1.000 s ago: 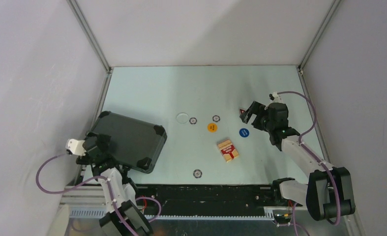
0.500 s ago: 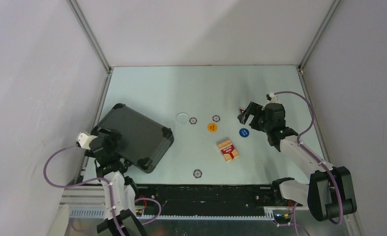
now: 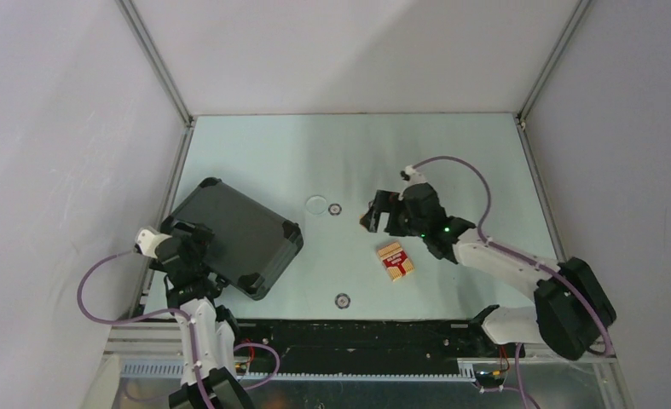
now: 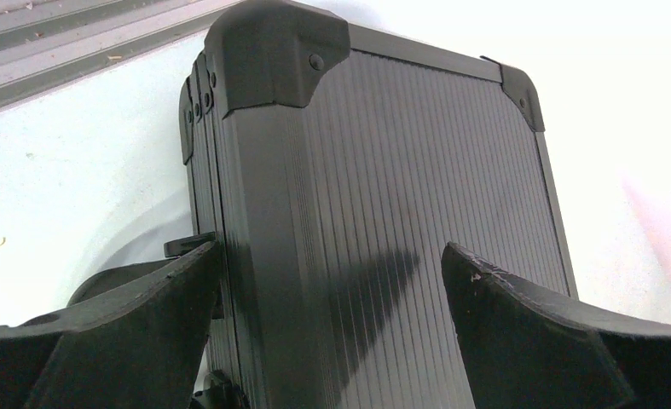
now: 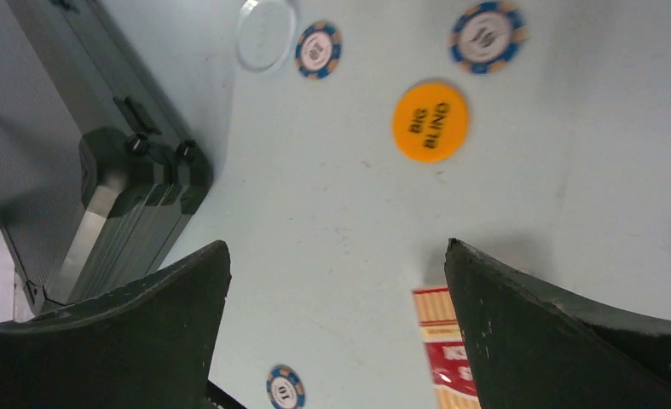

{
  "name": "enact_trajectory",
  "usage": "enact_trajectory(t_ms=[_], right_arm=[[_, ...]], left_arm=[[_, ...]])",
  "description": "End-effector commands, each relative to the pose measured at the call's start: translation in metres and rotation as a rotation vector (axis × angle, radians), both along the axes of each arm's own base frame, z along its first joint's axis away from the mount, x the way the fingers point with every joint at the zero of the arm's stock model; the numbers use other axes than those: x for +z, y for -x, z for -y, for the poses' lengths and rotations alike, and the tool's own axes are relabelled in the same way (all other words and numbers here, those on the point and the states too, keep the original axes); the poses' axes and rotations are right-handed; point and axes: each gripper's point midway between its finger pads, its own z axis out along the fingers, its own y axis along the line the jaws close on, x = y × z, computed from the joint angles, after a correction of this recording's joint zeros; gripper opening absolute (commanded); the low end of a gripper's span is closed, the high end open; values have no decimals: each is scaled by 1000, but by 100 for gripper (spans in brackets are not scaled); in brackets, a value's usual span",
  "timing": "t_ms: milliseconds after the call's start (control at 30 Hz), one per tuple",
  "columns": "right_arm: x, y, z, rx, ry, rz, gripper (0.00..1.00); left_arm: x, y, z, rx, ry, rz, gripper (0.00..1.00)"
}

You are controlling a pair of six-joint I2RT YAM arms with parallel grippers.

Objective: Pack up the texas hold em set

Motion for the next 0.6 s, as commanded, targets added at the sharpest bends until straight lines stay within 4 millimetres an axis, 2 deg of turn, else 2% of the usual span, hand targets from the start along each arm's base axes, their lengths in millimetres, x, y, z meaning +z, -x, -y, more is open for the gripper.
enact_trajectory(t_ms=[0, 33, 67, 100, 200, 267, 400, 433, 467, 567], right_arm=[[11, -4, -47, 16, -56, 14, 100], [4, 4, -62, 45, -53, -6, 100], [8, 3, -71, 53, -60, -1, 100], [-1, 11, -85, 78, -52, -24, 100], [4, 17, -115, 113, -72, -27, 100], [-1, 27, -134, 142, -68, -42, 100], [-11, 36, -160, 175, -44, -70, 98], [-15, 36, -166, 177, -36, -76, 97], [-16, 38, -170, 182, -37, -82, 97], [-24, 38, -176, 172, -19, -98, 95]], left_arm=[[-2, -11, 53, -211, 172, 14, 98], [-2, -11, 53, -210, 172, 15, 98], [-1, -11, 53, -211, 169, 17, 98], [-1, -11, 52, -210, 166, 17, 98], [1, -11, 51, -205, 160, 20, 98], [4, -10, 49, -192, 152, 24, 98], [20, -9, 44, -163, 135, 45, 98], [31, -11, 42, -159, 121, 67, 98], [32, -8, 41, -148, 122, 58, 98], [56, -7, 36, -124, 85, 85, 98]])
